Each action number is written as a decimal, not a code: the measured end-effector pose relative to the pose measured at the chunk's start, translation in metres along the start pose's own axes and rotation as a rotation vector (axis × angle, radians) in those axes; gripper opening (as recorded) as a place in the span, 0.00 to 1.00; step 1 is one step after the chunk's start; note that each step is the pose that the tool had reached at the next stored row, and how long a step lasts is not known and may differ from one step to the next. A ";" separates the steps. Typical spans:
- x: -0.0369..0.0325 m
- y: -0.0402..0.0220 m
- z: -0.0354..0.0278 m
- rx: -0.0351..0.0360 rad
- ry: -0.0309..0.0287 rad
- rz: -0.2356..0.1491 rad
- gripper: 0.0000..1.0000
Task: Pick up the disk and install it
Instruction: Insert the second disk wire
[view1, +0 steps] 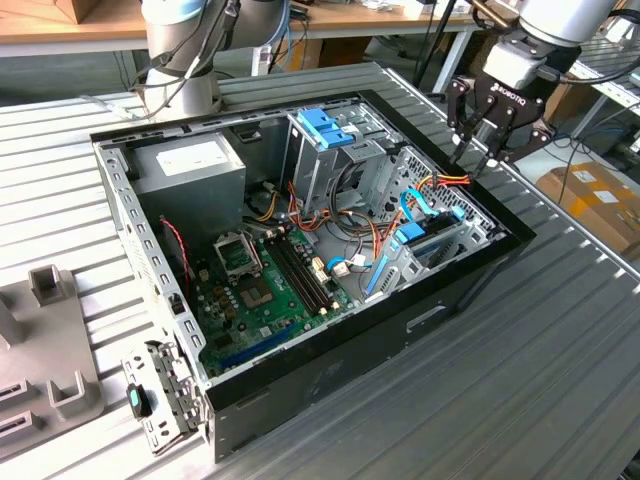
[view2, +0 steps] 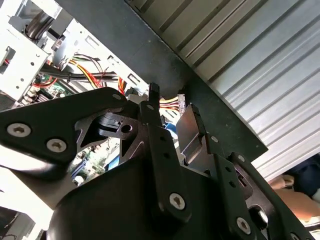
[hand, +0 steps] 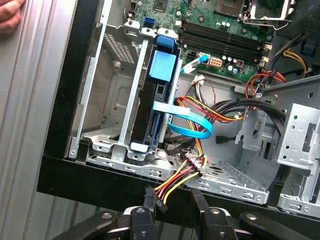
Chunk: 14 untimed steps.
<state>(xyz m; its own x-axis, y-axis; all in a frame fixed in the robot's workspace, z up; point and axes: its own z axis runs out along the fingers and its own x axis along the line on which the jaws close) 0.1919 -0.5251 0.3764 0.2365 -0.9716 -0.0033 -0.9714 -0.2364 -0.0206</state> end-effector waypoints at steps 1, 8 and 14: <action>0.0000 0.0000 0.0000 0.0000 0.0000 0.000 0.42; 0.0000 0.0000 0.0005 -0.0006 -0.0035 -0.172 0.42; 0.0000 0.0000 0.0010 -0.0009 -0.0061 -0.294 0.42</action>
<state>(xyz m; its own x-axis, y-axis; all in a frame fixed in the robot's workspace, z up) 0.1919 -0.5251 0.3755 0.5080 -0.8613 -0.0034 -0.8612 -0.5079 -0.0207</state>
